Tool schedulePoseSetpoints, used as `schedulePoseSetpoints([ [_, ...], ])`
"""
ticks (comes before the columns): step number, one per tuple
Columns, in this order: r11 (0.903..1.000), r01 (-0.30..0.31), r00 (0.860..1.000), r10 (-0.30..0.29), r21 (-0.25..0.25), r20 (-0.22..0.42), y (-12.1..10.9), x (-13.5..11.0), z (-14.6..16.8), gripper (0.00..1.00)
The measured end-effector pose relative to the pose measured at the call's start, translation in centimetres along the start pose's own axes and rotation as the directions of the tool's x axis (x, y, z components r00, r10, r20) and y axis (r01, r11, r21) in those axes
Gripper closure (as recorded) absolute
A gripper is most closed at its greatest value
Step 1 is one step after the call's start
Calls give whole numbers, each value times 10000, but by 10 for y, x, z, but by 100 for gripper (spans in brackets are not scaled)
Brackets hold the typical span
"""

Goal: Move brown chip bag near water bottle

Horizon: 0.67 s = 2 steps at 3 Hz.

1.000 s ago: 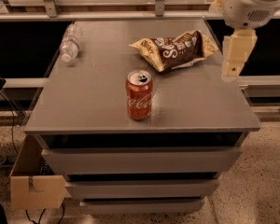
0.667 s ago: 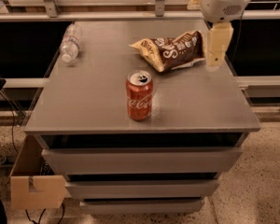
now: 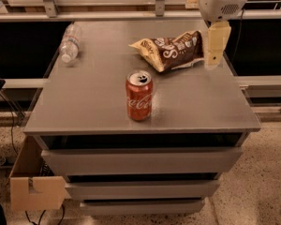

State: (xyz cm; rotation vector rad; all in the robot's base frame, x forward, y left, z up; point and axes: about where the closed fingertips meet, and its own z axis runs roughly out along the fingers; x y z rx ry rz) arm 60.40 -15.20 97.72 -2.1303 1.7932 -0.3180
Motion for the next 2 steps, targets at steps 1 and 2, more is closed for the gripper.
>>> schedulePoseSetpoints([
  [1,9972,498,9980,-475,561,-411,-17,3,4,0],
  [2,9782,1644,9831,-1521,1269,-1015,-45,3,12,0],
])
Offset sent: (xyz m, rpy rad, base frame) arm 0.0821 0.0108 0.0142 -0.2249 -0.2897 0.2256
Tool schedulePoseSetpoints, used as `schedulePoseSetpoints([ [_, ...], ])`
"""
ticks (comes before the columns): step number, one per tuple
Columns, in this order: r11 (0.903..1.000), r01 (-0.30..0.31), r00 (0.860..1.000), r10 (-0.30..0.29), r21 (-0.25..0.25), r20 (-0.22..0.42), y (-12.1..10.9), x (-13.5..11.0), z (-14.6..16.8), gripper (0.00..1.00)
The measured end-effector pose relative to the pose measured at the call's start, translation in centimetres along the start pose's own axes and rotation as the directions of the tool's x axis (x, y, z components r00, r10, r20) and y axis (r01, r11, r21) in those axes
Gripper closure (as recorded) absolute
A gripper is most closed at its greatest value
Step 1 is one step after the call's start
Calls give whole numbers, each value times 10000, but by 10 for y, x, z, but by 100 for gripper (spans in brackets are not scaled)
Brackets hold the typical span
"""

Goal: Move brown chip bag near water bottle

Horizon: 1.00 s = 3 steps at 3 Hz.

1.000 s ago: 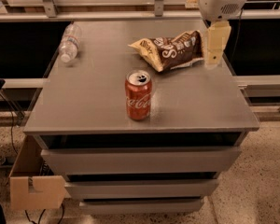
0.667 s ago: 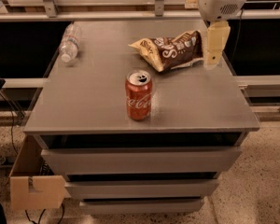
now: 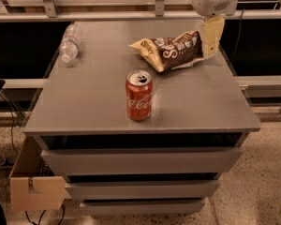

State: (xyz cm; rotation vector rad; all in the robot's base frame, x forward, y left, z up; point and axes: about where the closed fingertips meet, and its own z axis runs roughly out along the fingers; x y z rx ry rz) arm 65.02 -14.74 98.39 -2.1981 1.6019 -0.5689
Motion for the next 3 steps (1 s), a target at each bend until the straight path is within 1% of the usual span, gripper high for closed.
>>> schedulePoseSetpoints([
  [1,9929,1132,9931,-1120,352,-345,-20,-1,13,0],
  [2,9776,2098,9773,-2091,182,-341,-30,-10,31,0],
  [3,9657,2593,9658,-2592,-148,87,-34,-21,51,0],
])
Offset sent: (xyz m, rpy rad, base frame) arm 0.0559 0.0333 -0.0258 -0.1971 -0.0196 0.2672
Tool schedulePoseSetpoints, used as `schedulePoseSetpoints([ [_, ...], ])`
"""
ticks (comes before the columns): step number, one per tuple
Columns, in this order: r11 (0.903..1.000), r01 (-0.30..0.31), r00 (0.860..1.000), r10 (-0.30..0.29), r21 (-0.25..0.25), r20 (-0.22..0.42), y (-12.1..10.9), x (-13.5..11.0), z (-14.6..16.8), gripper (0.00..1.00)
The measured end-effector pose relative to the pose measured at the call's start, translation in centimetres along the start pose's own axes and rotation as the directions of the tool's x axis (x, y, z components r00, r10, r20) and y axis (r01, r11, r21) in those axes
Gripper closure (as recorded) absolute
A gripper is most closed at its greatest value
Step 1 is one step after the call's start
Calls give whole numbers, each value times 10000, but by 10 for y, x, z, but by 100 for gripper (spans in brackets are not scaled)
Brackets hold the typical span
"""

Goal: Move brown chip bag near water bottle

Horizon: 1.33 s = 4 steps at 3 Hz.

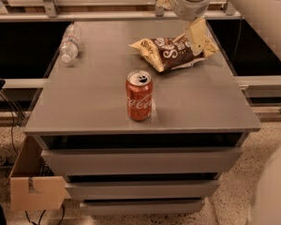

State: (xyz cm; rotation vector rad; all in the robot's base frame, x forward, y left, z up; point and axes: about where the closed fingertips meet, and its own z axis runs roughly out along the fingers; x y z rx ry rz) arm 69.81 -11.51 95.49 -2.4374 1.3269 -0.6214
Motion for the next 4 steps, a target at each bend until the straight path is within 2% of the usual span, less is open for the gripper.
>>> schedulePoseSetpoints([
  [1,9989,299,9987,-284,-359,432,-3,-10,19,0],
  [3,9926,203,9981,-132,-1197,602,1,-18,56,0],
  [4,9884,67,9982,23,-1515,592,6,-18,71,16],
])
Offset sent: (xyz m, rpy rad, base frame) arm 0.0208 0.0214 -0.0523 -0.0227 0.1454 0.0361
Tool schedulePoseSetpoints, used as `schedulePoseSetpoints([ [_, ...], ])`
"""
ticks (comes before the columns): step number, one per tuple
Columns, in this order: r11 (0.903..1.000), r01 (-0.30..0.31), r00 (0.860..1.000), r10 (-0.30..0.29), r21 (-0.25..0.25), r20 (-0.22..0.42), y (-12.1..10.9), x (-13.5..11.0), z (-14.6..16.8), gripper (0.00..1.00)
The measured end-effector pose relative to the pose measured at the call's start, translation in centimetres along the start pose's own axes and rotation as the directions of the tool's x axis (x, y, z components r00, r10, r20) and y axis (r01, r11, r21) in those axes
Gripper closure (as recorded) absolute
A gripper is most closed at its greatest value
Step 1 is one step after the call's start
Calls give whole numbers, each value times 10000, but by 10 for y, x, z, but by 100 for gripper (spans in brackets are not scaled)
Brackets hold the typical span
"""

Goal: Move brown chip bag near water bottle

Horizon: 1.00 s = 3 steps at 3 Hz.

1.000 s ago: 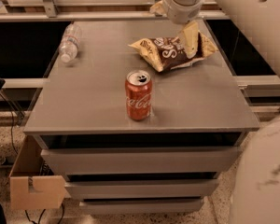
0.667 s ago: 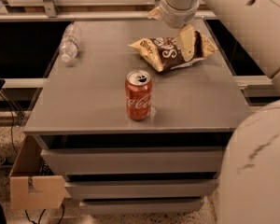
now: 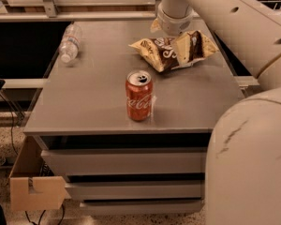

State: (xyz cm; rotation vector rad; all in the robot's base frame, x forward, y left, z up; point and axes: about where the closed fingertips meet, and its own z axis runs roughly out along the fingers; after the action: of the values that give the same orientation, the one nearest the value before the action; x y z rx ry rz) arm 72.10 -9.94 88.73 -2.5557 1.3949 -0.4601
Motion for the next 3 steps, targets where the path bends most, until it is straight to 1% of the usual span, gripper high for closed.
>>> schedulePoseSetpoints([
  [1,9997,-145,9999,145,-183,-15,3,3,9,40],
  [2,9998,-155,9997,153,-134,-192,2,9,7,63],
  [3,9984,-496,9971,511,273,-566,-2,30,-11,87],
])
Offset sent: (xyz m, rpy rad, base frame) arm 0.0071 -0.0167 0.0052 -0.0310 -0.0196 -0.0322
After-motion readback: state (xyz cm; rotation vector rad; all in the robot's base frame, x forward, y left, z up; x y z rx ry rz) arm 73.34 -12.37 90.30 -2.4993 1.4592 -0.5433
